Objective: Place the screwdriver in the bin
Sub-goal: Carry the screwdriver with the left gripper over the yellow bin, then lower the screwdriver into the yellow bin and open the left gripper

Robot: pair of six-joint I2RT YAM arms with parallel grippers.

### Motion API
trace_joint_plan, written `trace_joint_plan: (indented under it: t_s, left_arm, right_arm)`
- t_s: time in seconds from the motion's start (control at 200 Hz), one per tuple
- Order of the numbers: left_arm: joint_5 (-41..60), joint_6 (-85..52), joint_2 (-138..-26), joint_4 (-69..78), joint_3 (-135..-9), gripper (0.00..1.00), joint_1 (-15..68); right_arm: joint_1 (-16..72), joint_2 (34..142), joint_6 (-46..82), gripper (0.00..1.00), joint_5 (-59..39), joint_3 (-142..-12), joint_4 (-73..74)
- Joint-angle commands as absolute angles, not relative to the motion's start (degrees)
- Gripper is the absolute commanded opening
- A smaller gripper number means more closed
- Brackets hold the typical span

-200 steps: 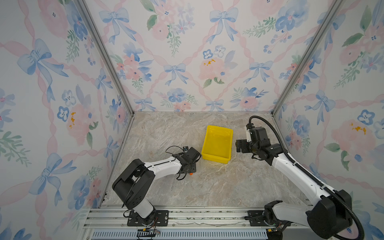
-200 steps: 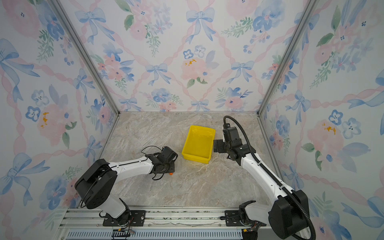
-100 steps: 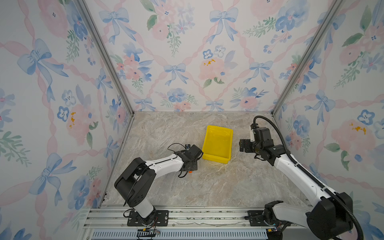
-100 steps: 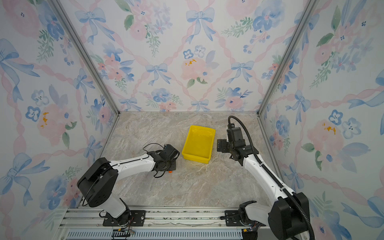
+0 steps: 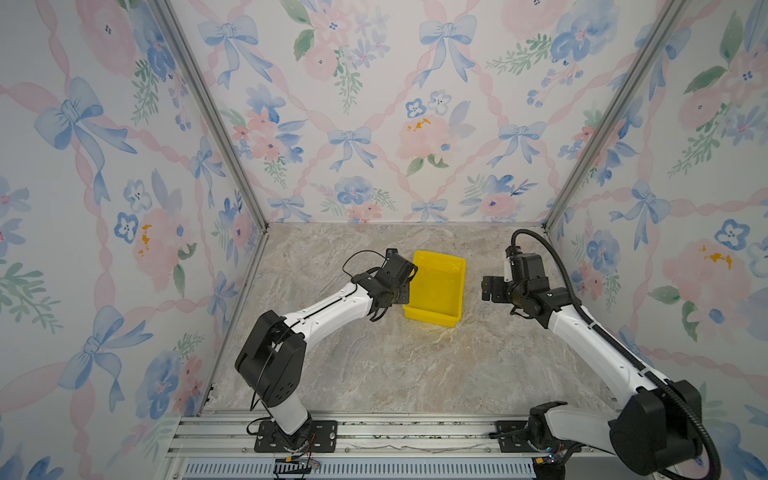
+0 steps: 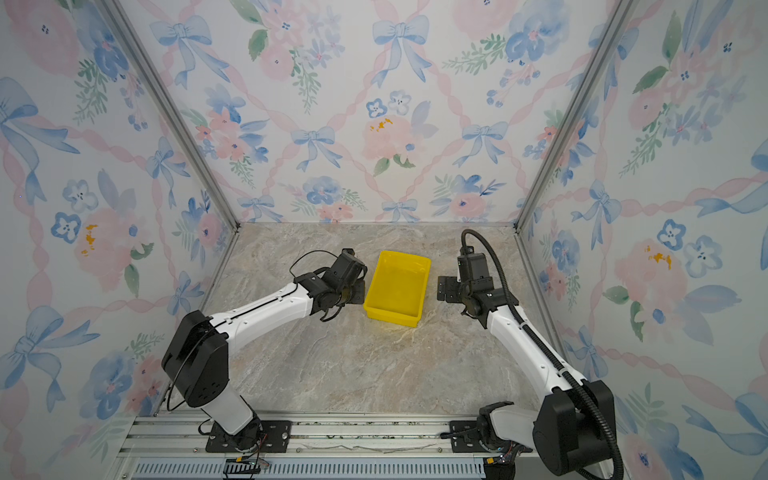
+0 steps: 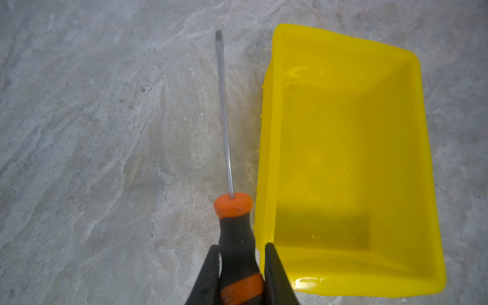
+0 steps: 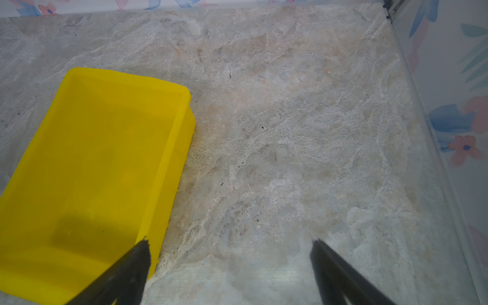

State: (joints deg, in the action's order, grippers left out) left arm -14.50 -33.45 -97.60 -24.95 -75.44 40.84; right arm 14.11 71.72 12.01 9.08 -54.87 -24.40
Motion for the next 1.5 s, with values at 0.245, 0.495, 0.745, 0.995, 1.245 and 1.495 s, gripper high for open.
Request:
trace_joint_plan:
  t_s: [0.245,0.495,0.745,0.995,1.245,1.495]
  left_arm:
    - [-8.5,-29.5,-109.4,-25.7,-89.7,0.09,42.0]
    - [-5.6,-29.1,-116.7,-25.6,-94.8,0.09,45.4]
    - [-3.1,-30.7,-121.9,-25.6,-96.6,0.09,45.7]
    - [-3.8,-30.5,-125.3,-25.7,-97.3,0.09,45.5]
    - [-4.3,-30.5,-127.5,-25.7,-97.2,0.09,45.5]
    - [-4.8,-31.0,-127.9,-25.6,-97.5,0.18,45.4]
  right_arm:
    - [13.3,72.1,13.2,0.97,8.3,-56.0,-23.8]
    - [12.9,71.7,13.9,0.97,8.8,-55.2,-24.3]
    - [12.8,70.8,14.2,0.97,8.4,-54.2,-24.2]
    - [12.8,70.9,13.4,0.97,8.5,-54.4,-24.5]
    - [12.2,70.9,13.0,0.97,8.2,-55.0,-24.6]
    - [11.7,68.8,12.7,0.97,8.3,-55.2,-25.3]
